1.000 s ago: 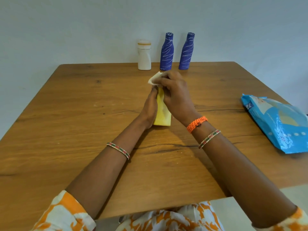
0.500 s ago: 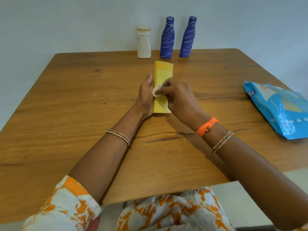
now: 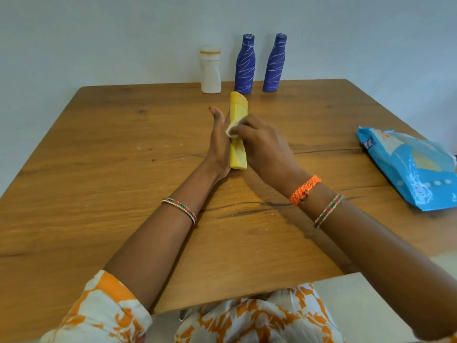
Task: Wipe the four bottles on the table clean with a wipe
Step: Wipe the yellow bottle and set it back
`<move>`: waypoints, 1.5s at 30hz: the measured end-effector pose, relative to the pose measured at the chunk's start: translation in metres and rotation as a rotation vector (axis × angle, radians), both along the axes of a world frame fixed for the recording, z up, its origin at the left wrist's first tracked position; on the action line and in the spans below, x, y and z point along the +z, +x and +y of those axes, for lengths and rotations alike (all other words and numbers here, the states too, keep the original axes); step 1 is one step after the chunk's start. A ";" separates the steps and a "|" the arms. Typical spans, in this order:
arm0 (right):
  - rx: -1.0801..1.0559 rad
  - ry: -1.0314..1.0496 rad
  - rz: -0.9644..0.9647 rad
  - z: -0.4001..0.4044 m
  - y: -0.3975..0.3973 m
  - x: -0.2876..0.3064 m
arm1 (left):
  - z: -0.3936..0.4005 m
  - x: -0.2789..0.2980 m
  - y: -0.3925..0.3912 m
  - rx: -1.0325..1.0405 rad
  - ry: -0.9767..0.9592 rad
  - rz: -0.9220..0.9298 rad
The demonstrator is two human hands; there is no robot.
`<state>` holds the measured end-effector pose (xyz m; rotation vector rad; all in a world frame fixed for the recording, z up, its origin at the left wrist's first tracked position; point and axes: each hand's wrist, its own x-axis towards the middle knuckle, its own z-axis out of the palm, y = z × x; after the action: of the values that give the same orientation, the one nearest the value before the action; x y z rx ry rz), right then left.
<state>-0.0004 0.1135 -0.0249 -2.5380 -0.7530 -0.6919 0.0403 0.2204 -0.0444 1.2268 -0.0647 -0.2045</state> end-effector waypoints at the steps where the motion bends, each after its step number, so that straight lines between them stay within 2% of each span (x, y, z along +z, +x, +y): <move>1: -0.026 0.008 -0.026 0.000 0.007 0.006 | -0.003 0.001 -0.002 -0.008 0.011 -0.041; 6: -0.133 0.057 -0.078 -0.003 0.043 0.030 | -0.014 -0.004 -0.002 -0.003 0.094 -0.126; 12: -0.031 0.046 0.031 0.004 -0.001 0.001 | -0.005 -0.006 0.003 -0.038 -0.118 -0.065; 16: -0.060 0.064 0.028 0.001 0.013 0.010 | -0.007 -0.005 -0.001 -0.064 -0.109 -0.076; 20: -0.113 0.191 -0.004 -0.001 0.041 0.027 | -0.011 -0.011 0.002 -0.067 -0.117 -0.054; 24: -0.042 0.184 0.058 0.008 0.019 0.014 | -0.002 -0.011 0.006 -0.084 -0.257 -0.029; 26: 0.007 0.185 0.113 0.011 -0.003 -0.001 | 0.004 -0.009 0.008 -0.064 -0.268 0.021; 32: 0.073 0.015 0.130 0.008 -0.024 -0.026 | 0.009 -0.005 0.017 -0.083 -0.337 0.156; 38: 0.015 -0.017 0.138 0.011 -0.001 -0.006 | 0.009 -0.007 0.018 -0.087 -0.238 0.210; 42: 0.080 -0.147 0.125 0.004 -0.021 -0.015 | 0.010 -0.006 0.018 -0.052 -0.337 0.261; 45: 0.107 -0.201 0.174 -0.011 -0.032 -0.025 | 0.007 -0.006 0.018 -0.078 -0.336 0.303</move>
<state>-0.0323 0.1021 -0.0501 -2.6697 -0.9291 -0.3708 0.0584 0.2278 -0.0499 0.8494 0.1133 -0.4279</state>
